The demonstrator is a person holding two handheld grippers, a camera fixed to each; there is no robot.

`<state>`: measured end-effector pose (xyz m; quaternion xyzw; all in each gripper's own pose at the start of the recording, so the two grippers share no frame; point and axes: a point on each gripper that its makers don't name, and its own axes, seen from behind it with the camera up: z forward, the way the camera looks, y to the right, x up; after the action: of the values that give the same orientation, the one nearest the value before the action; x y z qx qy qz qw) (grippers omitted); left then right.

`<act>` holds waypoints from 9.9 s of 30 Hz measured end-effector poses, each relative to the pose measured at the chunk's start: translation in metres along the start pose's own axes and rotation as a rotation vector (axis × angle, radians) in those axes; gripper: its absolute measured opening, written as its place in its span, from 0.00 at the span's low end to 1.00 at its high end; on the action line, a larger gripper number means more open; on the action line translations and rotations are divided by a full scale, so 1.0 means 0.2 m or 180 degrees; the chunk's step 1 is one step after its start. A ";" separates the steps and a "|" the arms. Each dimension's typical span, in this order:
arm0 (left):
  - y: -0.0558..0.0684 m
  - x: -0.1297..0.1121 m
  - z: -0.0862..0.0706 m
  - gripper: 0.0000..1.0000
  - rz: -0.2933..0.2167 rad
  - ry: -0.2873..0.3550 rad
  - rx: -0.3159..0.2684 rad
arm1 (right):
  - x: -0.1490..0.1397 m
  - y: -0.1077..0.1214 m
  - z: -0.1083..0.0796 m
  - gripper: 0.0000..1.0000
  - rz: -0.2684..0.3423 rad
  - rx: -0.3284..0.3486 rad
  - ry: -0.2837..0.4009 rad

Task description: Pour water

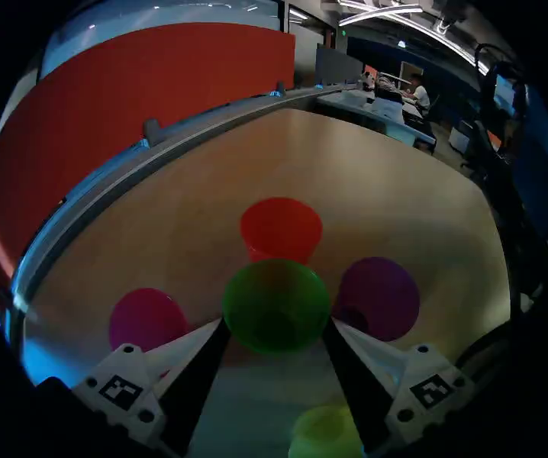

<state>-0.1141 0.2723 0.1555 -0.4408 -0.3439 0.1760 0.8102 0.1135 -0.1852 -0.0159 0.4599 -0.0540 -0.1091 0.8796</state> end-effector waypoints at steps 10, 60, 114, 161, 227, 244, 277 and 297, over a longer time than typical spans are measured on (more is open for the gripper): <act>-0.02 0.01 0.02 0.85 0.0002 0.0015 0.0027 | -0.02 0.01 0.00 0.89 0.0011 -0.0004 -0.0018; -0.07 0.09 -0.06 0.84 -0.0019 0.0304 0.0163 | 0.00 -0.01 0.00 0.88 0.0075 -0.0010 -0.0010; -0.13 0.38 -0.42 0.83 -0.0276 0.1345 0.0419 | 0.19 -0.10 0.00 0.89 0.0244 -0.0036 0.0153; 0.11 0.40 -0.97 0.84 -0.0285 0.1978 0.0622 | 0.31 -0.28 -0.07 0.88 0.0128 0.0015 0.0222; 0.44 0.08 -0.98 0.83 -0.0240 0.1918 0.0354 | 0.33 -0.27 0.00 0.88 -0.0012 0.0121 0.0175; 0.48 0.03 -0.96 0.83 -0.0193 0.1878 0.0267 | 0.32 -0.25 0.08 0.89 -0.0191 0.0185 0.0153; 0.53 0.01 -0.98 0.83 -0.0098 0.2077 0.0283 | 0.28 -0.18 0.22 0.88 -0.0657 0.0270 0.0081; 0.58 0.01 -1.00 0.83 -0.0075 0.2115 0.0230 | 0.28 -0.17 0.26 0.89 -0.0909 0.0284 0.0029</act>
<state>0.0324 0.2184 -0.0158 -0.4411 -0.0596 0.0253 0.8951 0.1528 -0.2593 -0.0140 0.5019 0.0112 -0.2285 0.8341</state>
